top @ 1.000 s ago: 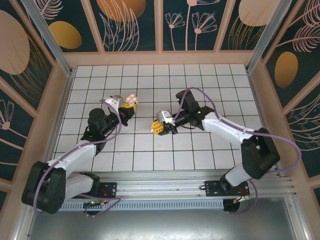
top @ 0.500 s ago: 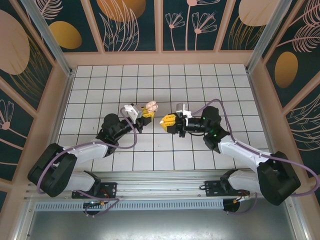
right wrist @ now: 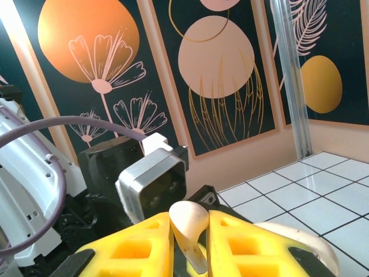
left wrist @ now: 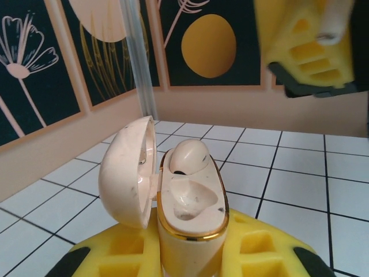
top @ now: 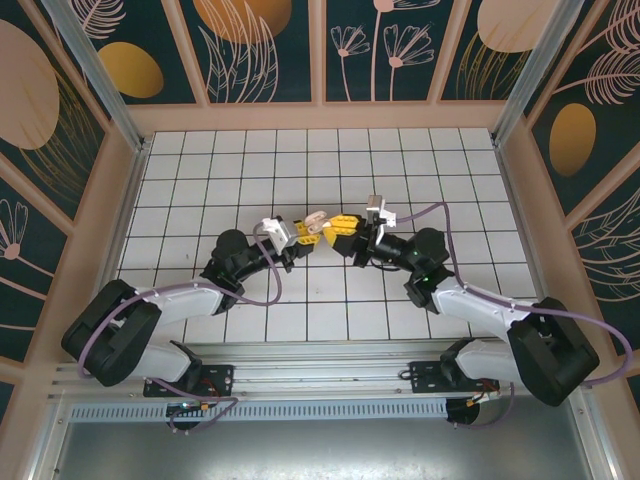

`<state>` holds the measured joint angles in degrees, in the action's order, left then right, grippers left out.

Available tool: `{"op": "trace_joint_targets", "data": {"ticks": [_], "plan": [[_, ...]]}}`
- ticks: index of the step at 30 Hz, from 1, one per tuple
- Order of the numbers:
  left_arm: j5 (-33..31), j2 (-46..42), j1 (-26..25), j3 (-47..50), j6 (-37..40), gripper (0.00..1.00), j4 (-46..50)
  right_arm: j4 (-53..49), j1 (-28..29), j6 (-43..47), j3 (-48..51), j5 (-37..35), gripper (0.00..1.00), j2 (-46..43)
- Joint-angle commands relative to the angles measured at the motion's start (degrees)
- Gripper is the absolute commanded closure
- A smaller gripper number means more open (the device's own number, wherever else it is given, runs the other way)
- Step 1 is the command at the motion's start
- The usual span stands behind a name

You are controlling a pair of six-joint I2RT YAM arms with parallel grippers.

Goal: Insert the wireless bluetooth earbuds into the charging case

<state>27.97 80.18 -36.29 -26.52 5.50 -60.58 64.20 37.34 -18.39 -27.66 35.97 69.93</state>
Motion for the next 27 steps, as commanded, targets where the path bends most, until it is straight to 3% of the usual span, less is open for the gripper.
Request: {"op": "trace_joint_targets", "data": {"ticks": [1, 7, 12, 16, 21, 27], "plan": [[1.0, 0.4, -0.5, -2.1, 1.9, 0.9, -1.4, 4.9, 0.7, 0.0, -0.5, -3.0, 0.8, 1.7], [1.0, 0.0, -0.6, -2.7, 1.0, 0.9, -1.4, 7.0, 1.2, 0.3, 0.0, -4.4, 0.8, 4.1], [-5.4, -0.7, -0.5, -2.9, 0.2, 0.9, 2.7, 0.8, 0.8, -3.6, 0.7, -8.2, 0.8, 2.1], [-13.6, -1.1, -0.6, -3.1, -1.5, 0.9, 7.9, -14.8, 0.7, -8.0, 0.4, -14.2, 0.81, -3.7], [-16.9, -2.0, -0.5, -1.2, -3.8, 0.9, 9.3, -38.0, 0.5, -12.4, -0.6, -21.4, 0.81, -10.2], [-16.6, -3.3, -0.6, 0.7, -4.3, 0.9, 9.1, -63.3, 0.1, -19.4, -2.4, -31.4, 0.82, -12.1]]}}
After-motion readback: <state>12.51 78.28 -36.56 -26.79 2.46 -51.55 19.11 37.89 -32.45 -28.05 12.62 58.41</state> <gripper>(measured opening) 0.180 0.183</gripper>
